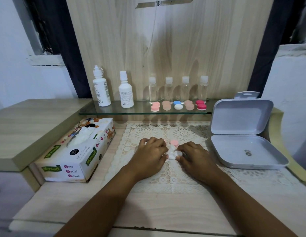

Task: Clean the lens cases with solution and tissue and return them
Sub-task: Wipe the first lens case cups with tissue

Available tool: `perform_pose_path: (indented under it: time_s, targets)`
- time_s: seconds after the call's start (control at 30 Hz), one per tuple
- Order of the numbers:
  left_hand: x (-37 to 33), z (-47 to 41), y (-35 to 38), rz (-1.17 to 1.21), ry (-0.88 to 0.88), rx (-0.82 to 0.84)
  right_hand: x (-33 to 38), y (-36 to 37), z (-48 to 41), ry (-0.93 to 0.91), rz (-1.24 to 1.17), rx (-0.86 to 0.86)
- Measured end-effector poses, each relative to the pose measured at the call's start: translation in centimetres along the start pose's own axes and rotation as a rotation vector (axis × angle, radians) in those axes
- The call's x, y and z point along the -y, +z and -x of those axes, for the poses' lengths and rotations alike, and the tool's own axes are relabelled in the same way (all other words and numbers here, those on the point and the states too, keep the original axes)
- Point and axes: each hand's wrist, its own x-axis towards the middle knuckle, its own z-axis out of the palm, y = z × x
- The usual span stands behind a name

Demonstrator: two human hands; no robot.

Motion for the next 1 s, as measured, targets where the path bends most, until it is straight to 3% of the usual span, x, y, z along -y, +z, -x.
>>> perform_pose_path:
  time_s: [0.17,0.4,0.63,0.83,1.0]
  targets:
    - [-0.11,0.32,-0.19,0.002,-0.072,0.011,-0.12,0.01,-0.01,0.0,0.008,0.006]
    - [0.04,0.09,-0.53,-0.148,0.002,-0.052,-0.17,0.05,-0.01,0.003,0.022,0.004]
    - [-0.32,0.08,0.17,0.068,-0.081,0.013,-0.2,0.09,-0.01,-0.012,0.023,-0.005]
    - [-0.27,0.3,-0.17,-0.05,-0.073,-0.04,-0.12,0.11,-0.02,-0.01,0.021,0.001]
    - [-0.37,0.16,-0.25,-0.009,-0.043,-0.016,-0.1,0.07,0.05,-0.01,0.029,-0.001]
